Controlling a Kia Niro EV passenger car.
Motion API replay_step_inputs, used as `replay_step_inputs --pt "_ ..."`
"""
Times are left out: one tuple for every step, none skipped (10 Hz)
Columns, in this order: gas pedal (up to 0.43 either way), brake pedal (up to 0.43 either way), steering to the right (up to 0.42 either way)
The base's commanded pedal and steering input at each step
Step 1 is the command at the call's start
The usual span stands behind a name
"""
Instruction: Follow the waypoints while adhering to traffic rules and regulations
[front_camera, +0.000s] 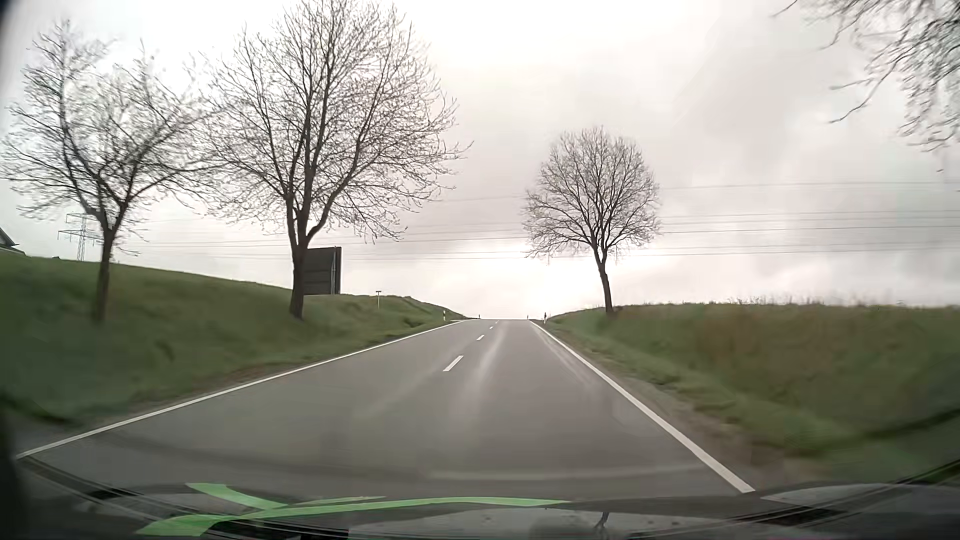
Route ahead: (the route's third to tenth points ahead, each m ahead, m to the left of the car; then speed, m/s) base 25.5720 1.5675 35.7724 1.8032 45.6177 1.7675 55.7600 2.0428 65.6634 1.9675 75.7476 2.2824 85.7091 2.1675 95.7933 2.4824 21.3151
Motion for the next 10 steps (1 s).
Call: replay_step_inputs --pt "0.311 0.0 -0.003" --pt "0.311 0.0 -0.003" --pt "0.299 0.0 -0.003" --pt "0.248 0.0 -0.003" --pt "0.248 0.0 -0.002" --pt "0.26 0.0 -0.003" --pt "0.287 0.0 -0.002" --pt "0.311 0.0 -0.003" --pt "0.331 0.0 -0.003" --pt "0.339 0.0 -0.003"
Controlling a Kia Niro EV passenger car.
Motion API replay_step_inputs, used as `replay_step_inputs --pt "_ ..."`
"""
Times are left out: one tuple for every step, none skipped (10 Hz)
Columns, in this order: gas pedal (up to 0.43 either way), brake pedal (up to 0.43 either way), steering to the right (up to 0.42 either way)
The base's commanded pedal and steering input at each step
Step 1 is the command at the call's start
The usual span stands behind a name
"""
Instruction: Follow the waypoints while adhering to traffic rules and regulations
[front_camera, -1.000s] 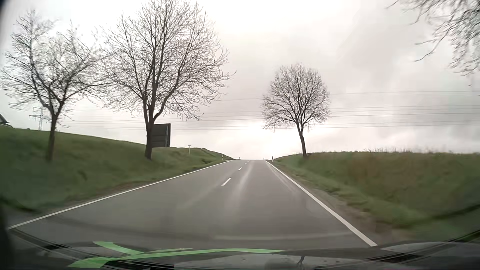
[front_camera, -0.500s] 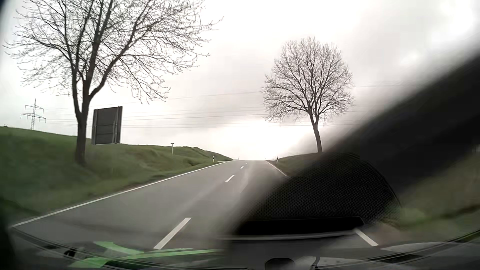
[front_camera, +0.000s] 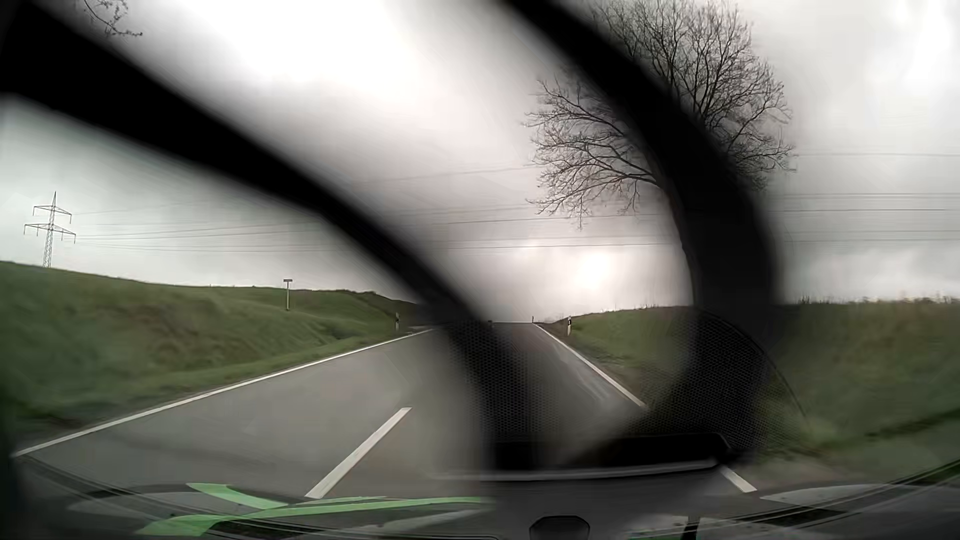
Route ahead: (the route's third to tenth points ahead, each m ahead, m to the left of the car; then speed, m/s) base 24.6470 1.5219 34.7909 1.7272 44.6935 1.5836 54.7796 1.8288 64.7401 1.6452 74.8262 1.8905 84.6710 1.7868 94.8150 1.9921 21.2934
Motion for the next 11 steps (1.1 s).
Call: replay_step_inputs --pt "0.35 0.0 -0.002" --pt "0.35 0.0 -0.003" --pt "0.331 0.0 -0.003" --pt "0.299 0.0 -0.002" --pt "0.287 0.0 -0.003" --pt "0.26 0.0 -0.002" --pt "0.24 0.0 -0.003" --pt "0.209 0.0 -0.002" --pt "0.197 0.0 -0.002" --pt "0.189 0.0 -0.002" --pt "0.177 0.0 -0.002"
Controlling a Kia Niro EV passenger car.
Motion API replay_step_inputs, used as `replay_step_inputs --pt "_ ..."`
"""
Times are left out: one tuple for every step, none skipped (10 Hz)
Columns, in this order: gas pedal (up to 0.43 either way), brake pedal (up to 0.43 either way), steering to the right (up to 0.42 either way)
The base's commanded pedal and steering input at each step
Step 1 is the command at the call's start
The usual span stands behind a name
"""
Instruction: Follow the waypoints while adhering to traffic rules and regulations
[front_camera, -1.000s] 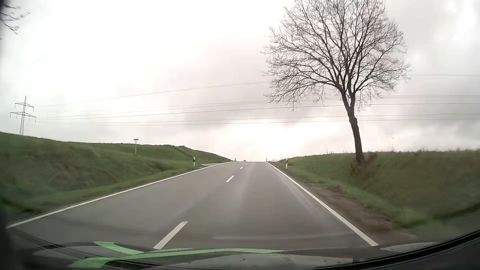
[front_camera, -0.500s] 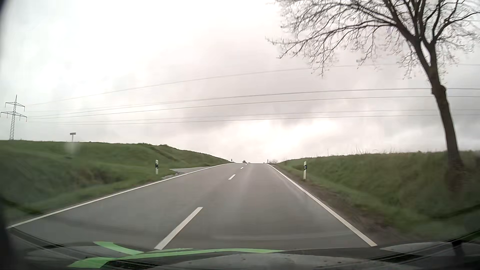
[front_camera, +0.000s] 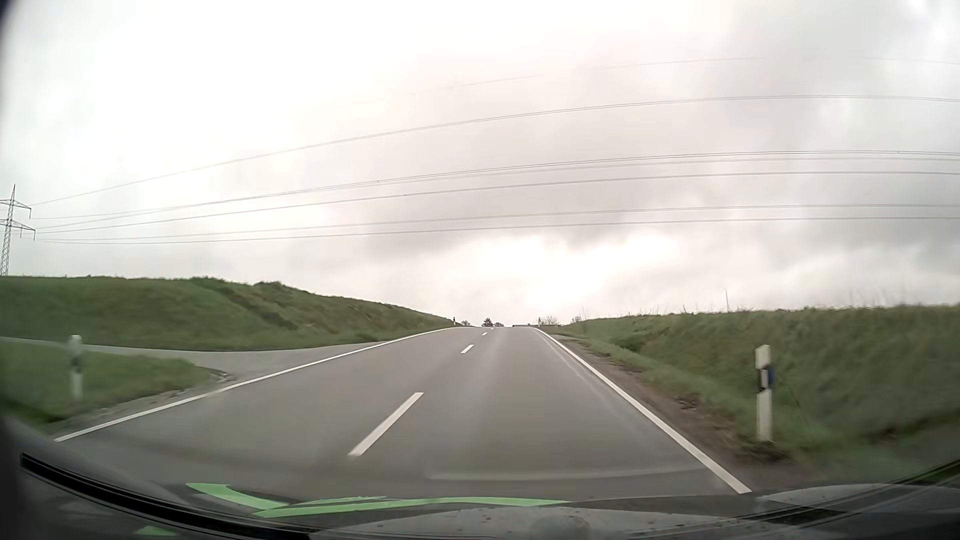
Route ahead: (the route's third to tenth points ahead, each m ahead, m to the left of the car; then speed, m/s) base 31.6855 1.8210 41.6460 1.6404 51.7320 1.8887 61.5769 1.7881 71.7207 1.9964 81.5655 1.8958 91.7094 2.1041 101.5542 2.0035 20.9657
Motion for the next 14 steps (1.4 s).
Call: replay_step_inputs --pt "0.177 0.0 -0.002" --pt "0.169 0.0 -0.002" --pt "0.138 0.0 -0.002" --pt "0.138 0.0 -0.002" --pt "0.138 0.0 -0.002" --pt "0.138 0.0 -0.002" --pt "0.138 0.0 -0.002" --pt "0.138 0.0 -0.002" --pt "0.138 0.0 -0.002" --pt "0.138 0.0 -0.002" --pt "0.138 0.0 -0.002" --pt "0.138 0.0 -0.001" --pt "0.138 0.0 -0.002" --pt "0.15 0.0 -0.002"
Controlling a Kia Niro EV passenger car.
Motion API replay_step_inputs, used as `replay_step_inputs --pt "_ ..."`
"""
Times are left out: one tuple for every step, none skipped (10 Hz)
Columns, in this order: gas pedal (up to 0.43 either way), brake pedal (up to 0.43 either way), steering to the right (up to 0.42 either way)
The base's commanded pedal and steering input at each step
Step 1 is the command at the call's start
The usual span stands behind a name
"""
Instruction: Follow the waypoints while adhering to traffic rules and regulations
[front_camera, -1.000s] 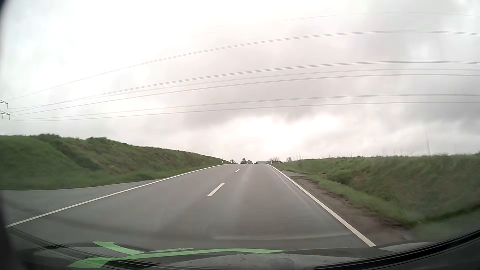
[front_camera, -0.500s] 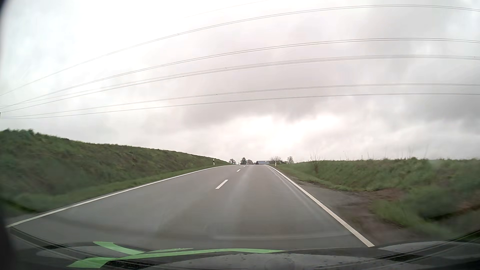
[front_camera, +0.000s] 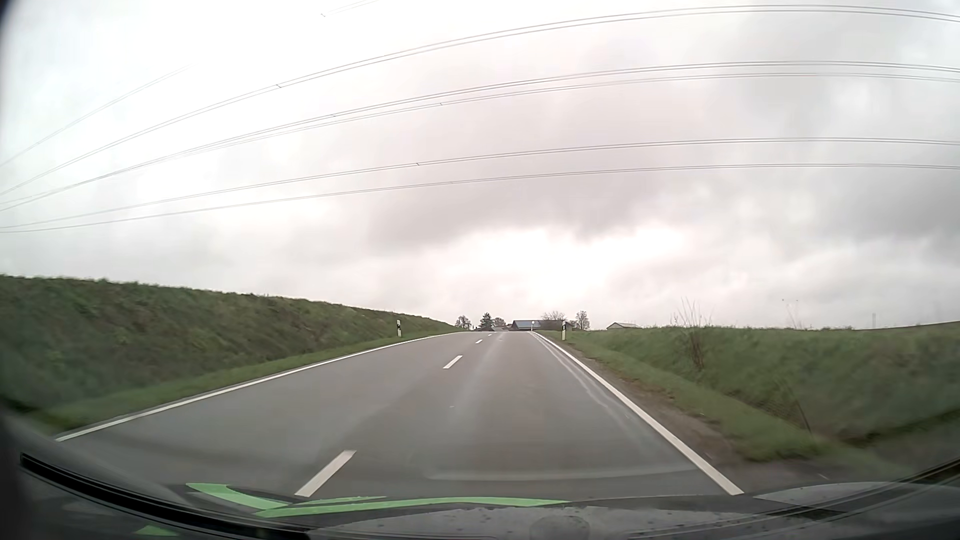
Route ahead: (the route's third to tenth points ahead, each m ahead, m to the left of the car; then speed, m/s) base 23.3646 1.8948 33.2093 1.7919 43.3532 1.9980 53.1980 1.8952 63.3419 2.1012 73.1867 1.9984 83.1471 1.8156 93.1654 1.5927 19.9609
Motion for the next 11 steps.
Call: replay_step_inputs --pt "0.15 0.0 -0.002" --pt "0.157 0.0 -0.001" --pt "0.169 0.0 -0.001" --pt "0.209 0.0 -0.001" --pt "0.228 0.0 -0.001" --pt "0.24 0.0 -0.001" --pt "0.24 0.0 -0.001" --pt "0.24 0.0 -0.001" --pt "0.228 0.0 -0.001" --pt "0.197 0.0 -0.001" --pt "0.169 0.0 -0.001"
